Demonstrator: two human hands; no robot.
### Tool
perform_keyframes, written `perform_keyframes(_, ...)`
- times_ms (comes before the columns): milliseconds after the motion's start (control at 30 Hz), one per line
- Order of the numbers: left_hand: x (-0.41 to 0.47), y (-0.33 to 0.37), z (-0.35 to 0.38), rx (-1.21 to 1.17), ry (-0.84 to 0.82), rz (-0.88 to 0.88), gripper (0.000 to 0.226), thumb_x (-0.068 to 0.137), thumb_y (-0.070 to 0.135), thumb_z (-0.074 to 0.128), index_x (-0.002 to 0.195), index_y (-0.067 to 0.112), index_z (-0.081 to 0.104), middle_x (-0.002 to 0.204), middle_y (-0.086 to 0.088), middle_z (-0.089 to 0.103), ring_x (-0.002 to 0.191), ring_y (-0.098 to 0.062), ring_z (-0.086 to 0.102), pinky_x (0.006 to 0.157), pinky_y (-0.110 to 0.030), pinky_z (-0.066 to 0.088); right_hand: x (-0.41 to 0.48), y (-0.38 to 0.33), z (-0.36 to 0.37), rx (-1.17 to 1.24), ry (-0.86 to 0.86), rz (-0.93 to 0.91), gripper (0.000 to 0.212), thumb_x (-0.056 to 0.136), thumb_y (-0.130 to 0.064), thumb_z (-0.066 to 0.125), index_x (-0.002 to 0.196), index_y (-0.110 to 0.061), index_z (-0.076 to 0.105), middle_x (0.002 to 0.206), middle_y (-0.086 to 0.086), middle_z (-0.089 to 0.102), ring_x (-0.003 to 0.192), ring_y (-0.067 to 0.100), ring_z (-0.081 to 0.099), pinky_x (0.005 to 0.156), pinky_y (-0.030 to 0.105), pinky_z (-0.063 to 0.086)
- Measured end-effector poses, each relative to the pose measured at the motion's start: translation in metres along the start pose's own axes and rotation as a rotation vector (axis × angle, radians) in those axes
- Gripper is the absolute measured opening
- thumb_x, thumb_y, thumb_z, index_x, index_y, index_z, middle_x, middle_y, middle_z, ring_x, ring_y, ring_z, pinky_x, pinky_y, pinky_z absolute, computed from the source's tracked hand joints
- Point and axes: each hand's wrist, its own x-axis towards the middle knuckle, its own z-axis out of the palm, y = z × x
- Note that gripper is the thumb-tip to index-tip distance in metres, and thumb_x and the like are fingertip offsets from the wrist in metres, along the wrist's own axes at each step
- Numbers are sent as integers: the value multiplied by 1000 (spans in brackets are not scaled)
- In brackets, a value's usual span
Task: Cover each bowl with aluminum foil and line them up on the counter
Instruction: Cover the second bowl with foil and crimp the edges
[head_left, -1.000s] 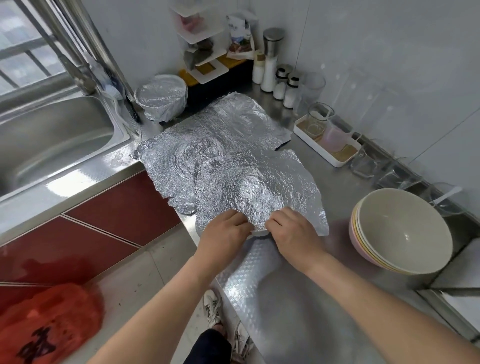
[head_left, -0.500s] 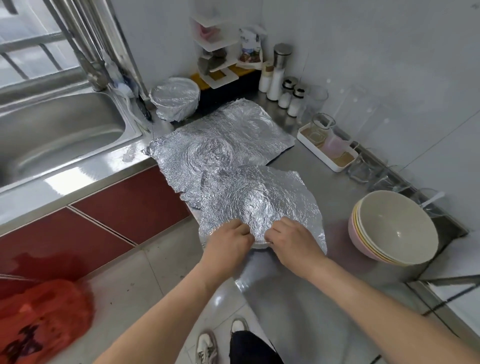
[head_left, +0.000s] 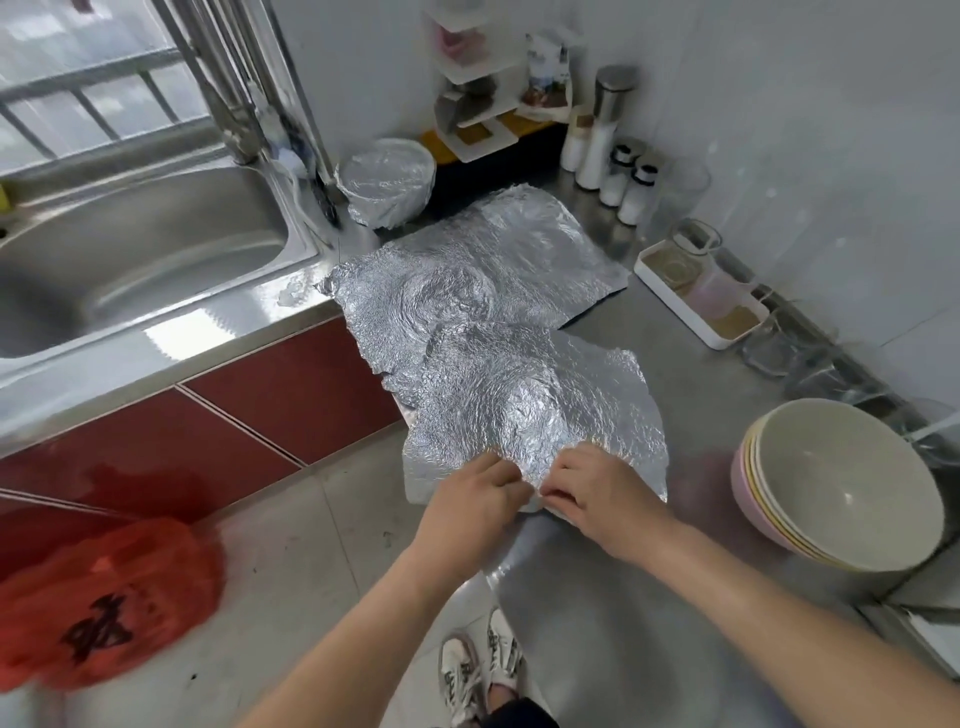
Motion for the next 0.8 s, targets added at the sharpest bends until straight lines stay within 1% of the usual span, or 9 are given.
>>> perform_keyframes(133, 0, -8, -4, 11, 8, 22, 27, 80, 28, 46, 68, 21, 69, 71, 7, 60, 70, -17, 57, 62, -25, 31, 3, -6, 1, 48, -1, 102, 5, 82, -21, 72, 78, -18, 71, 78, -5, 61, 78, 16, 54, 70, 35, 49)
perform_keyframes(233, 3, -10, -6, -11, -16, -14, 26, 76, 28, 46, 67, 23, 70, 70, 9, 60, 71, -17, 58, 56, -21, 33, 5, -6, -5, 168, -1, 244, 7, 85, -23, 71, 79, -19, 73, 77, -7, 62, 78, 12, 55, 73, 32, 46)
perform_keyframes(267, 4, -13, -6, -29, -1, -24, 21, 74, 24, 51, 68, 22, 70, 71, 8, 60, 72, -19, 58, 54, -24, 38, 6, -6, -5, 168, -13, 241, 8, 86, -22, 70, 79, -19, 73, 78, -7, 62, 79, 12, 55, 74, 32, 45)
perform_keyframes(333, 5, -20, -8, -29, 11, -53, 8, 65, 14, 68, 70, 20, 72, 72, 6, 62, 73, -21, 59, 54, -24, 40, 6, -7, -5, 139, -13, 221, 7, 86, -23, 69, 82, -19, 73, 81, -9, 60, 83, 13, 54, 75, 31, 45)
perform_keyframes(433, 5, -20, -10, -74, 41, -166, 26, 53, 6, 84, 73, 17, 74, 79, 4, 65, 80, -22, 61, 67, -20, 36, 7, -6, -2, 55, 0, 205, 8, 86, -25, 70, 88, -18, 74, 86, -7, 61, 87, 11, 51, 77, 25, 40)
perform_keyframes(467, 4, -17, -10, -99, 50, -167, 26, 54, 6, 84, 75, 17, 74, 82, 3, 66, 83, -22, 61, 70, -21, 40, 7, -6, 0, 32, 15, 200, 10, 86, -26, 70, 89, -17, 74, 88, -6, 62, 87, 11, 50, 77, 24, 39)
perform_keyframes(533, 1, -8, -7, -127, 53, -123, 23, 61, 10, 82, 81, 19, 74, 87, 5, 66, 87, -20, 61, 67, -26, 49, 7, -9, 3, 5, 34, 181, 12, 86, -27, 70, 92, -16, 74, 90, -5, 63, 88, 11, 49, 78, 24, 39)
perform_keyframes(667, 3, 1, 1, -140, 47, -89, 18, 69, 12, 81, 84, 22, 76, 85, 9, 67, 84, -17, 61, 59, -25, 51, 6, -10, 7, -70, 48, 139, 13, 84, -27, 71, 91, -16, 73, 90, -3, 62, 88, 17, 52, 77, 31, 46)
perform_keyframes(800, 7, -3, 7, -106, 35, -74, 12, 73, 16, 79, 83, 19, 75, 83, 8, 67, 81, -17, 59, 55, -29, 50, 5, -7, 9, -190, 68, 62, 12, 76, -21, 78, 80, -15, 69, 81, -1, 60, 78, 23, 55, 66, 38, 52)
